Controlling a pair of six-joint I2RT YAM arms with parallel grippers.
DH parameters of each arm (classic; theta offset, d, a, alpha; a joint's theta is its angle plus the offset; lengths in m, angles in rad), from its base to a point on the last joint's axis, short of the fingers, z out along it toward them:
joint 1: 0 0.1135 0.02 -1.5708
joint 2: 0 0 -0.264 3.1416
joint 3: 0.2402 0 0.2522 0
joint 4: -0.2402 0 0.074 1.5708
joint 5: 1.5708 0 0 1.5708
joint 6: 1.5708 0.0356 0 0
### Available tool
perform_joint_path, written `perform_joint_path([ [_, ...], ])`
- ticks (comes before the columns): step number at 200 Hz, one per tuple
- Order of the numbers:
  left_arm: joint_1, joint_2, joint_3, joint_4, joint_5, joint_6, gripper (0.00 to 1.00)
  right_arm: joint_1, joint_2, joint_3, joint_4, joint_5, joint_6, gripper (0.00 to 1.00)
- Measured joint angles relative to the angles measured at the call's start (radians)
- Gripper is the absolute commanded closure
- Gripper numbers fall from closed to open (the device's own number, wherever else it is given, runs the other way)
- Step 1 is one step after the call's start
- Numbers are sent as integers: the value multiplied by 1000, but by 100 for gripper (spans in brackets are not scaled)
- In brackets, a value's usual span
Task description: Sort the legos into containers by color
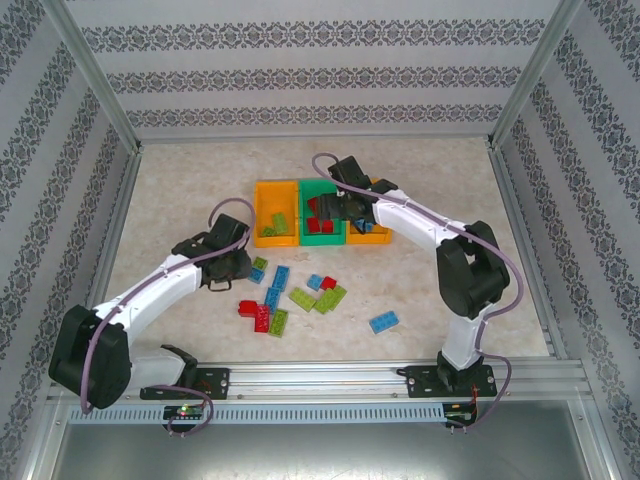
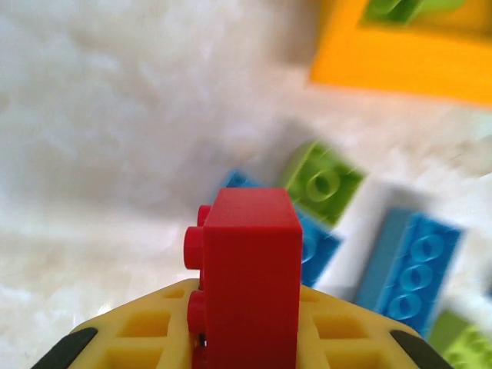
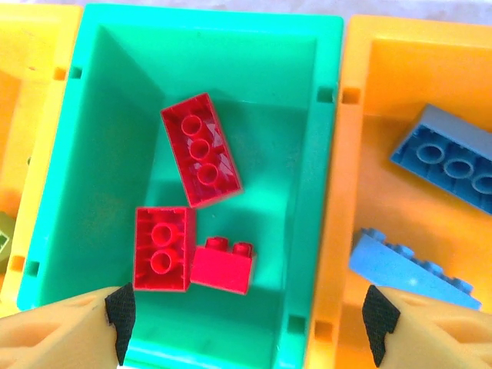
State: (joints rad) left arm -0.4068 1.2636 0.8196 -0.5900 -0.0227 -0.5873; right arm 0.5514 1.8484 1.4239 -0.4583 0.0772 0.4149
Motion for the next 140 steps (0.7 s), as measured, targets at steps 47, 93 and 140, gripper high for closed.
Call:
perform_joint_path([
  [47, -10, 113, 262, 16, 55, 50, 84, 0, -103, -135, 17, 21, 0, 19],
  [93, -51, 430, 576, 67, 151, 129, 83, 3, -274, -363, 11, 62, 20, 14],
  [140, -61, 725, 840, 66, 230, 184, 78, 126, -456, -604, -68, 113, 94, 2],
])
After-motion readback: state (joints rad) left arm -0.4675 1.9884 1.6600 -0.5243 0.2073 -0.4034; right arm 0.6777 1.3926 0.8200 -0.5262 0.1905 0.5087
